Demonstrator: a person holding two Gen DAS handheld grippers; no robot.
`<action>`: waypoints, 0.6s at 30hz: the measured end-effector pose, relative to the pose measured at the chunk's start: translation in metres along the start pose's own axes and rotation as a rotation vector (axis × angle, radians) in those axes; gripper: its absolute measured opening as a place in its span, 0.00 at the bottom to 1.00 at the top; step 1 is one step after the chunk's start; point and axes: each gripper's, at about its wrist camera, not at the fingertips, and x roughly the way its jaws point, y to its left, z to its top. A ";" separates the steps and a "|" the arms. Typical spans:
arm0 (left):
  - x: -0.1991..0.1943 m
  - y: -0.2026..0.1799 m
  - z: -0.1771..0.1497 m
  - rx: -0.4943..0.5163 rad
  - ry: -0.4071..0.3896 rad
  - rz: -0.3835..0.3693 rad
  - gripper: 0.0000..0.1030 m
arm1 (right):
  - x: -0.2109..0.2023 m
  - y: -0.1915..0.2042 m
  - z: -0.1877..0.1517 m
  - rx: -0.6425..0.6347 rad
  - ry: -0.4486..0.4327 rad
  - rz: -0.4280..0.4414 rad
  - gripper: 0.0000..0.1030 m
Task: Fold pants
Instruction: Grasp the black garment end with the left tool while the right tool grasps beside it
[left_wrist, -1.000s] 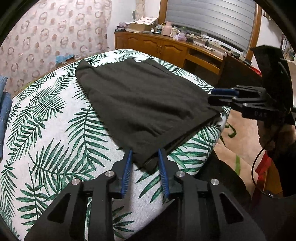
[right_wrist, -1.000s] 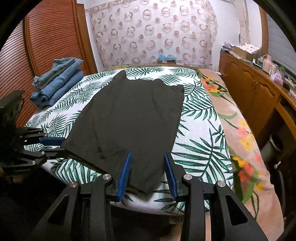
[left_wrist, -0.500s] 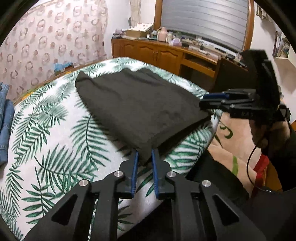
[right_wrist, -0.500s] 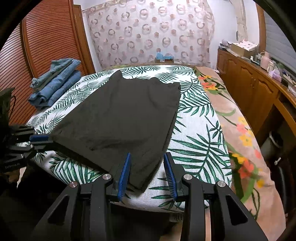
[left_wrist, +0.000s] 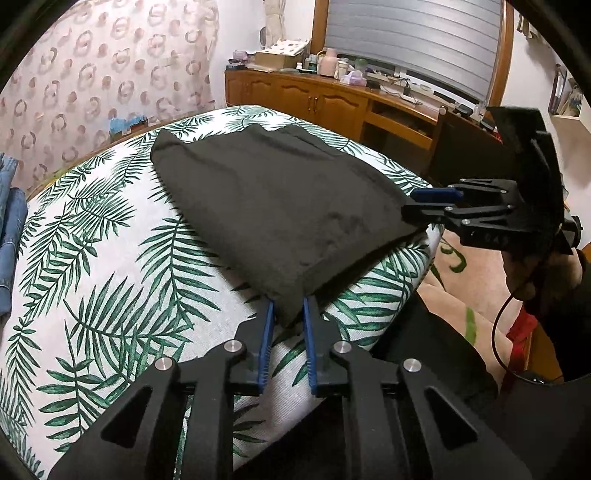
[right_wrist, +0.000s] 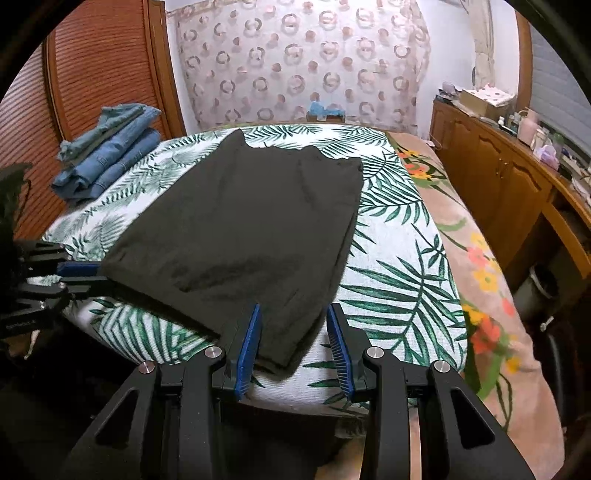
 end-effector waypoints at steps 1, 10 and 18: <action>0.001 0.000 0.000 0.000 0.003 0.001 0.15 | 0.001 -0.001 -0.001 -0.001 0.005 -0.007 0.37; 0.006 0.000 -0.002 -0.009 0.017 0.011 0.20 | -0.001 -0.008 -0.004 0.066 0.010 0.072 0.37; -0.011 0.005 0.004 -0.048 -0.045 0.024 0.34 | 0.002 -0.005 -0.006 0.069 0.016 0.081 0.34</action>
